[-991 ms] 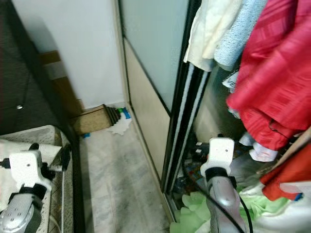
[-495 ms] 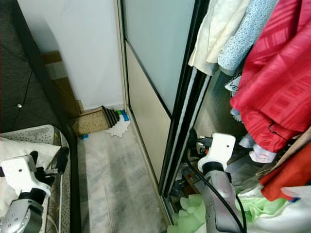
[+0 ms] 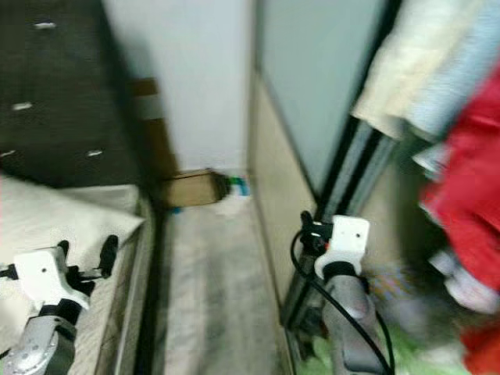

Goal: Clean up the room

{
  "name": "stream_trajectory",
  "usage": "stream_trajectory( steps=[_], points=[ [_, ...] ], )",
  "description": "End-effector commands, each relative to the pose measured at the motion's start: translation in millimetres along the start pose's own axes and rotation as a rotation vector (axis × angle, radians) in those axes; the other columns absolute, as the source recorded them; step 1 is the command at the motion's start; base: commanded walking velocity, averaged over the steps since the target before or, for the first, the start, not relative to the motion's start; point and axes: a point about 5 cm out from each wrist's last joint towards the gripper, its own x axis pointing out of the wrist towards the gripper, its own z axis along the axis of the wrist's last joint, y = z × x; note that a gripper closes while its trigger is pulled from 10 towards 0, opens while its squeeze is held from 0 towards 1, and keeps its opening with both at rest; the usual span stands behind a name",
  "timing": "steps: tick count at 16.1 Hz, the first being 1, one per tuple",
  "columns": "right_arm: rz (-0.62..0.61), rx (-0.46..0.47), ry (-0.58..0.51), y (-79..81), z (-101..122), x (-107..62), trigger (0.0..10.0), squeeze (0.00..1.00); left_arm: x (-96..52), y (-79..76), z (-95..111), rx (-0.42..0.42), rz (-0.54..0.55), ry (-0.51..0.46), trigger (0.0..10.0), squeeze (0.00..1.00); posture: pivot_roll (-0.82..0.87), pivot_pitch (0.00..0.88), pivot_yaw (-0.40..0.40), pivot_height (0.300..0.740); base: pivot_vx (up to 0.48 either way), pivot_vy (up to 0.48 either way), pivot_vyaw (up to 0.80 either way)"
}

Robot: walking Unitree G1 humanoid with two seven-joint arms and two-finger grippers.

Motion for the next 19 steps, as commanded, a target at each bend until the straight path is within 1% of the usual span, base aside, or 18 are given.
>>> stream_trajectory(
  steps=[1, 4, 7, 19],
  points=[
    [0.007, -0.007, -0.012, 1.2, 3.1, 1.3, 10.0, 0.00, -0.3, 0.3, 2.2, 0.014, -0.003, -0.008, 10.0, 0.00, 0.04, 0.000, -0.057, 0.740, 0.000, 0.000, 0.80],
    [0.015, -0.008, -0.011, 2.2, 3.7, -0.7, 10.0, 0.00, -3.4, 0.5, 3.0, 0.023, 0.010, -0.013, 10.0, 0.00, 0.04, 0.010, -0.064, 0.740, 0.000, 0.000, 0.80],
    [0.021, -0.011, -0.009, 2.7, 3.3, -0.1, 10.0, 0.00, -3.5, 0.6, 1.3, 0.036, 0.023, -0.005, 10.0, 0.00, 0.04, 0.012, -0.065, 0.740, 0.000, 0.000, 0.80],
    [0.043, 0.000, -0.001, 4.0, 4.2, -1.9, 10.0, 0.00, -4.4, -2.2, 2.3, 0.054, 0.009, 0.000, 10.0, 0.00, 0.03, 0.034, -0.070, 0.740, 0.000, 0.000, 0.80]
  ],
)
